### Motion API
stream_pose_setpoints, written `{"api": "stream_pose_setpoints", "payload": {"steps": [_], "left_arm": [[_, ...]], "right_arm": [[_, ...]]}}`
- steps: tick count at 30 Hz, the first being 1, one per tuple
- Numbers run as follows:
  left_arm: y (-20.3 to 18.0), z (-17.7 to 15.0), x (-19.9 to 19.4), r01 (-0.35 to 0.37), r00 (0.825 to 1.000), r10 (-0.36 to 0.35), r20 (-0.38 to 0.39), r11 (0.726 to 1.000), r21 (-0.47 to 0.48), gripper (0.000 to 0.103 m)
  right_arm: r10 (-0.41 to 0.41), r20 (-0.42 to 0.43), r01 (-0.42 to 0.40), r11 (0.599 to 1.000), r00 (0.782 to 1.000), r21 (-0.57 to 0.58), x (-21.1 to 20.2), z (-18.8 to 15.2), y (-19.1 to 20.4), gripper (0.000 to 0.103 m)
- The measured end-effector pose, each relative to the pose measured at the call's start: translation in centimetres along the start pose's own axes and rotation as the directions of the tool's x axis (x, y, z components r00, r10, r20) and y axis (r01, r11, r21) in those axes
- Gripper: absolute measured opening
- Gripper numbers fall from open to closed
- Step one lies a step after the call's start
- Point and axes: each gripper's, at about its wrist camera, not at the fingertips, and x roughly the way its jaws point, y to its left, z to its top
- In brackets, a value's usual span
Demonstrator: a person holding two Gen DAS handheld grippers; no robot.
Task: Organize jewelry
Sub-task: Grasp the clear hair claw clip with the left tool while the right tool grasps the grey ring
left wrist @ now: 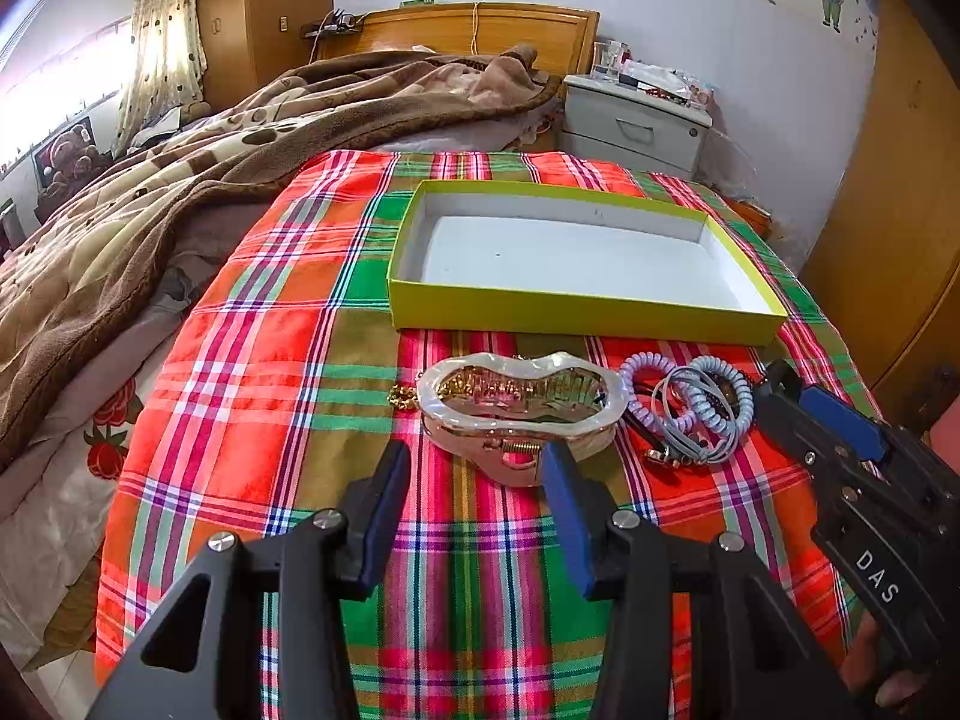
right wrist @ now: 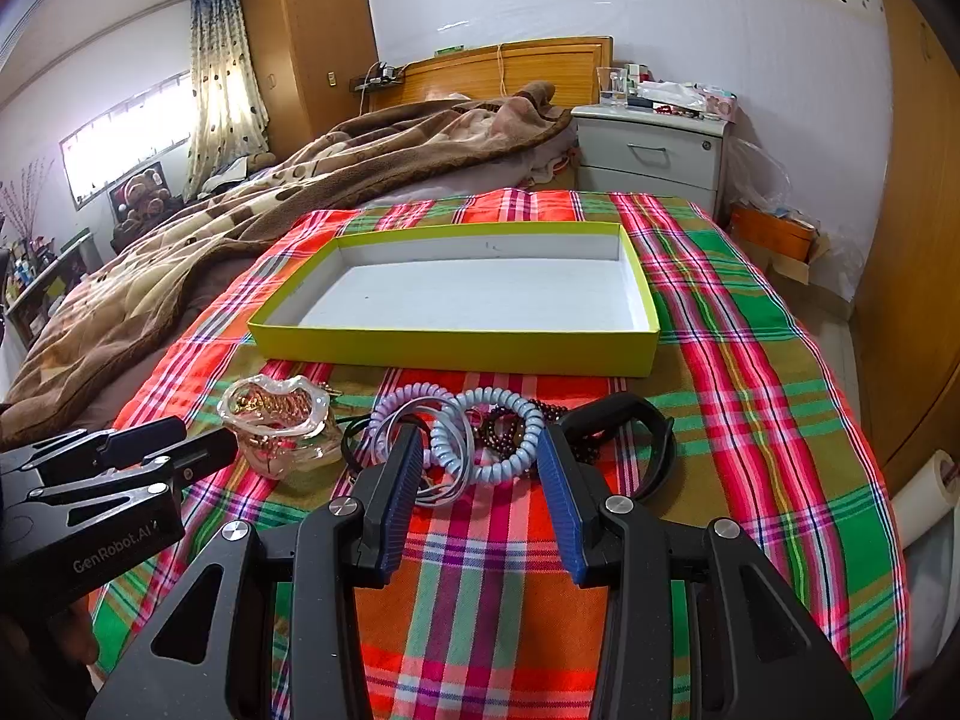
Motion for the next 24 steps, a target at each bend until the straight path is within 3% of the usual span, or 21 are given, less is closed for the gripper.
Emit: {"api": "stream_pose_setpoints", "payload": {"steps": [8,13,17,20,24], "left_arm": [[2.3,1.4,0.3,0.078,0.997,-0.078,-0.010,0.995,-0.059,0.048],[3.1,2.3,1.0,0.156,0.986,-0.161,-0.040,0.983,-0.101,0.048],[2.9,2.7,1.8,0.154,0.985,-0.159,-0.061,0.984,-0.089,0.048],[3.3,2.8,2.8,0.190,0.974,-0.205,-0.097,0.972,-0.141,0.048],[3.0,2.9,3.2,0.169,0.978,-0.182,-0.106,0.978,-0.126,0.048]], "right_arm": [[0.004,-0.011,-0.004,1.000,1.000,-0.002,0.8,1.3,-1.0,0.041],[0.078,-0.051,-0.076,0.997,0.996,0.032,1.8,1.7,-2.2,0.041],[0.085,-0.059,-0.082,0.996,0.995,0.044,1.9,1.4,-3.2,0.041],[0.122,-0.072,-0.120,0.992,0.990,0.034,2.0,1.3,-3.2,0.041],[0.167,-0.102,-0.168,0.986,0.981,-0.007,2.7,1.3,-2.4,0.041]]}}
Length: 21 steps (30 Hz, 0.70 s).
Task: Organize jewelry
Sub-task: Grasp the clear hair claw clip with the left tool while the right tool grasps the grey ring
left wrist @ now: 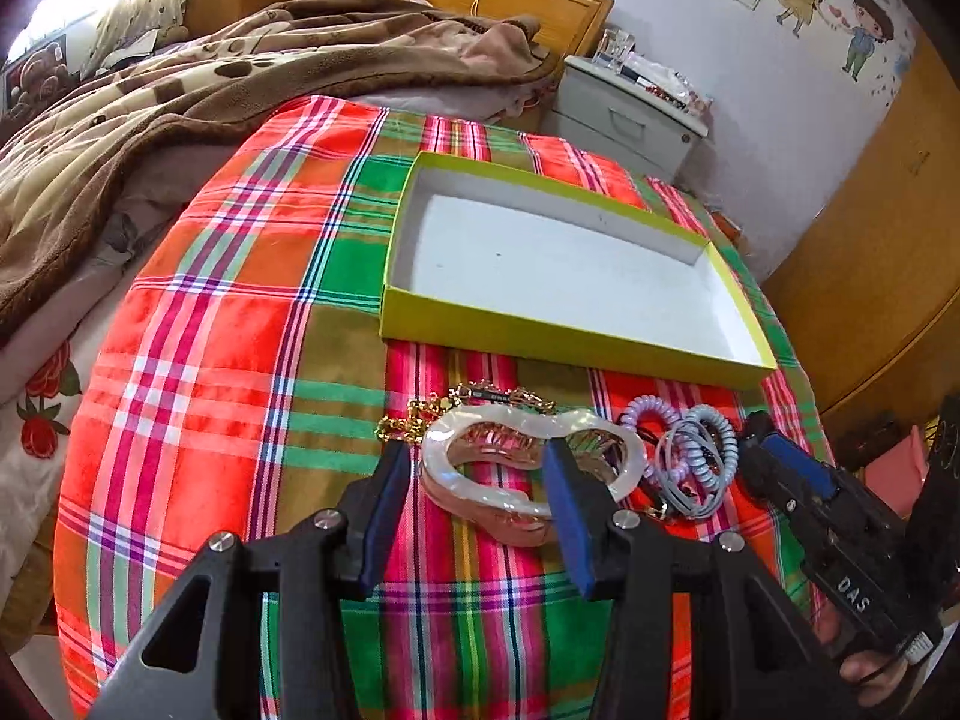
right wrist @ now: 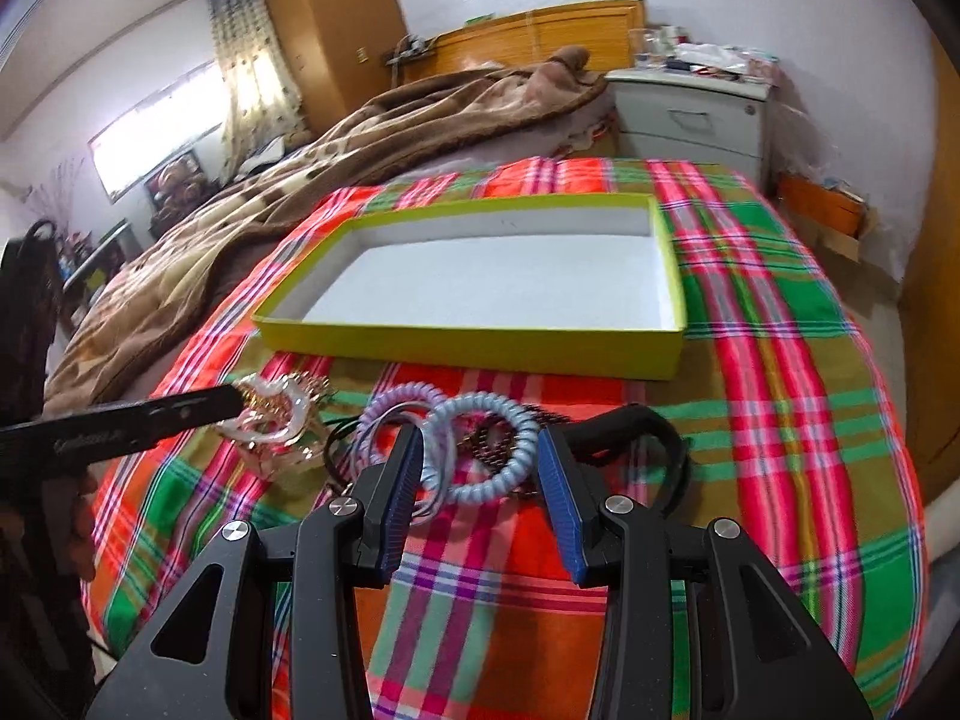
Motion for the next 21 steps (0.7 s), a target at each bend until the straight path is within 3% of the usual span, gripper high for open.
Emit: {"api": "stream_pose_setpoints", "payload": {"steps": [15,21], "left_arm": [[-0.1,0.2,0.8,-0.028,0.999,0.030,-0.033,0.998,0.063,0.048],[-0.3,0.4,1.4,-0.060,0.996,0.068,-0.058,0.990,0.125,0.046]], "right_arm": [[0.028,-0.075,-0.036,0.994,0.997,-0.101,2.5,0.6,1.4,0.040],[0.022,-0.086,-0.032,0.992,0.996,-0.121,3.1,0.6,1.8,0.020]]}}
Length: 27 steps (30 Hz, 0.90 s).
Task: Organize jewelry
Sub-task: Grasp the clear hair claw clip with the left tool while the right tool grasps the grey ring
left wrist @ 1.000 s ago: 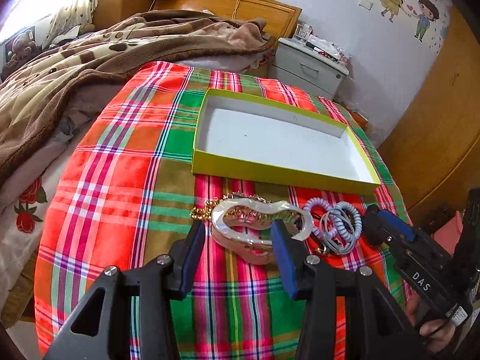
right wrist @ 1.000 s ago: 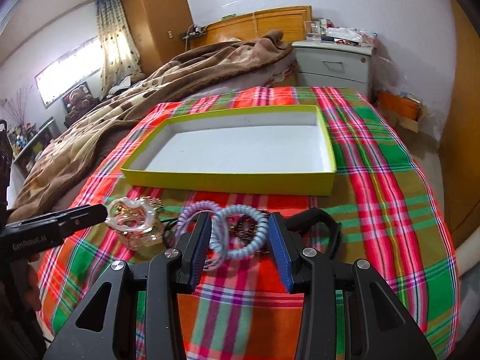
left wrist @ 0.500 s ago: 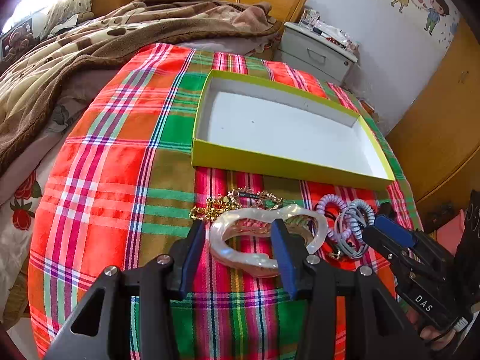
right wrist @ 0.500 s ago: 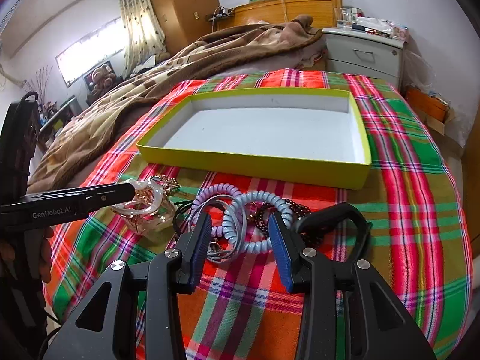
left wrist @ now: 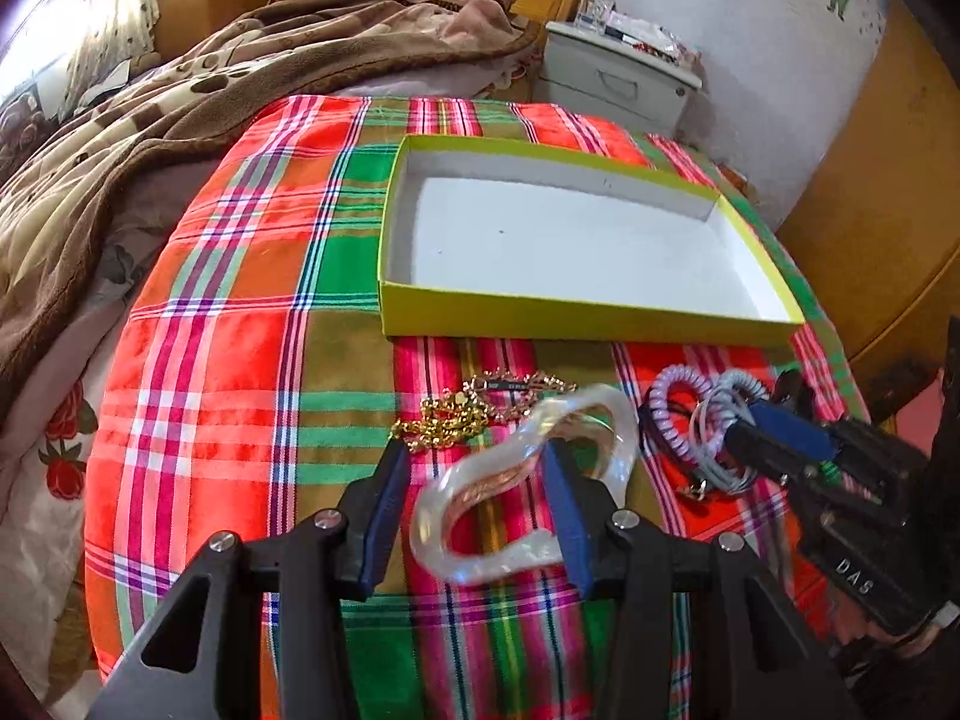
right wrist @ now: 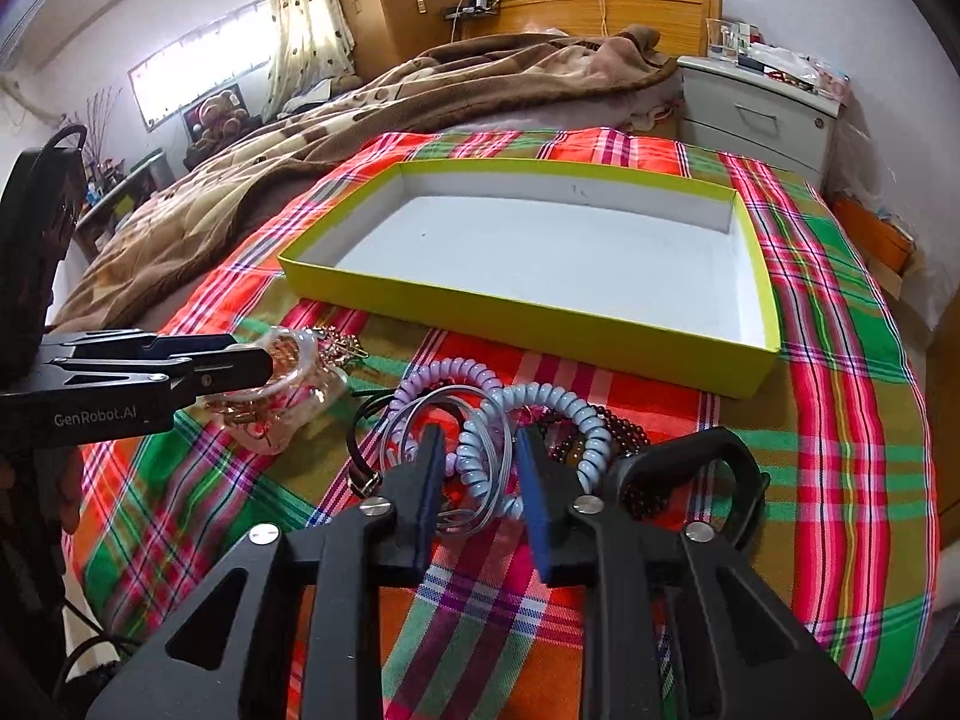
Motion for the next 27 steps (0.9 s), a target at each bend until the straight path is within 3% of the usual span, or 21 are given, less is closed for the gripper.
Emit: {"api": "stream_pose_setpoints", "payload": {"steps": [4,14,18,27], "left_arm": [[0.3,-0.3,0.4,0.026,0.999,-0.026,-0.022,1.000,-0.005,0.041],[0.4,-0.7,0.4,0.034,0.999,-0.035,-0.029,0.999,-0.014,0.026],[0.3,-0.7,0.2,0.059,0.998,-0.059,-0.021,0.998,-0.013,0.011],[0.4,-0.8,-1.0,0.065,0.998,-0.065,0.012,0.998,-0.020,0.011]], "right_arm": [[0.007,0.004,-0.007,1.000,1.000,0.008,-0.1,-0.1,-0.1,0.009],[0.026,0.036,-0.027,0.999,0.999,0.043,-1.0,0.0,-0.5,0.008],[0.037,0.061,-0.040,0.998,0.997,0.054,-1.7,0.1,-0.5,0.002],[0.053,0.089,-0.059,0.996,0.995,0.062,-2.6,0.4,-0.3,0.002]]}}
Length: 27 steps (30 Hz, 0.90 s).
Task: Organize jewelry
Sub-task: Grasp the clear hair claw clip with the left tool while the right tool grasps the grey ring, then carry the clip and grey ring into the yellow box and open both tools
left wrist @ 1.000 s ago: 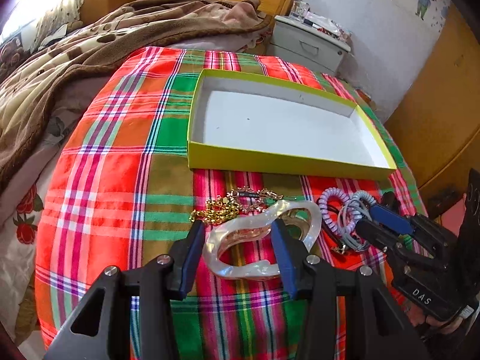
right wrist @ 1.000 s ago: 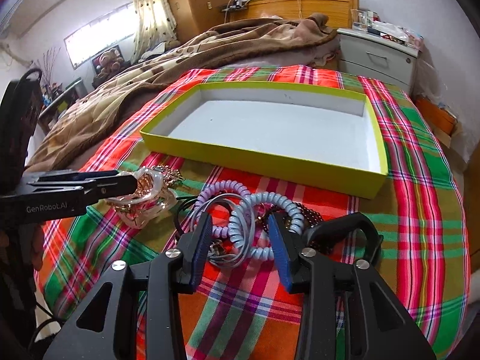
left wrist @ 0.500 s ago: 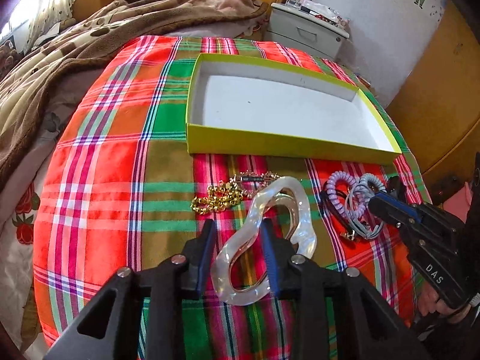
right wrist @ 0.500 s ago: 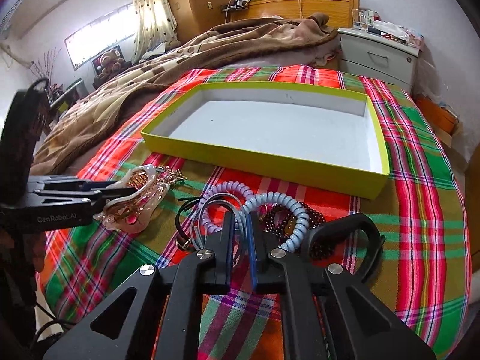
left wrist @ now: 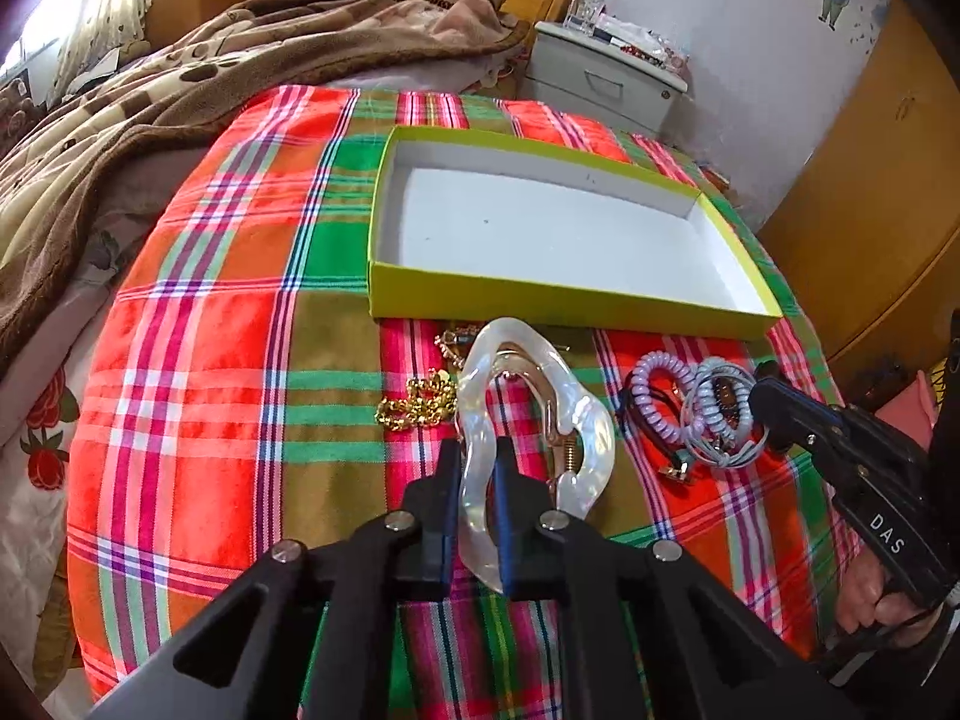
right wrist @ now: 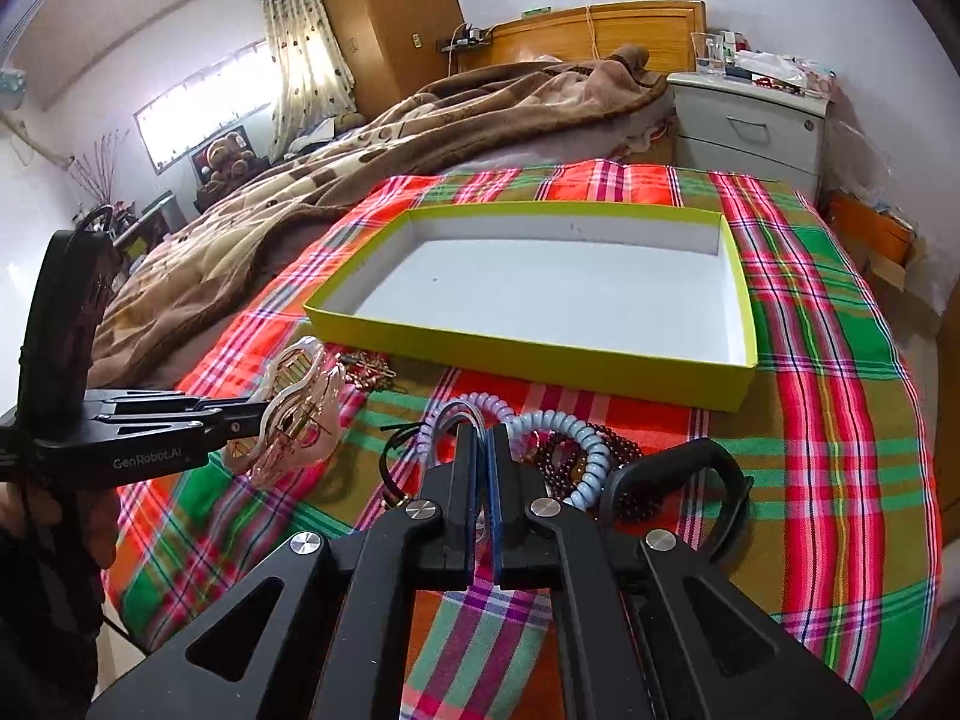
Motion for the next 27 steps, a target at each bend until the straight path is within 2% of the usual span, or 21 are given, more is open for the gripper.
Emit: {"api": "stream_pose_setpoints", "payload": {"steps": [13,18,25,27], "left_arm": [[-0.4,1.9,-2.4,0.031,0.998,-0.030,0.054,1.000,0.000,0.011],[-0.8,4.1,-2.8,0.020,0.997,-0.022,0.080,1.000,0.021,0.011],[-0.6,8.4,-1.1,0.029,0.996,-0.030,0.086,0.999,0.014,0.011],[-0.6,9.5,-0.3,0.013,0.997,-0.015,0.081,1.000,0.016,0.011]], "right_arm": [[0.024,0.068,-0.025,1.000,0.997,0.013,-2.1,2.2,0.1,0.003],[-0.004,0.090,0.003,1.000,0.996,0.010,-2.2,4.1,-0.5,0.003],[-0.047,0.107,0.044,0.999,0.993,0.030,-1.1,7.5,-2.6,0.003],[-0.070,0.106,0.066,0.997,0.992,0.044,-0.6,8.4,-3.5,0.003]]}}
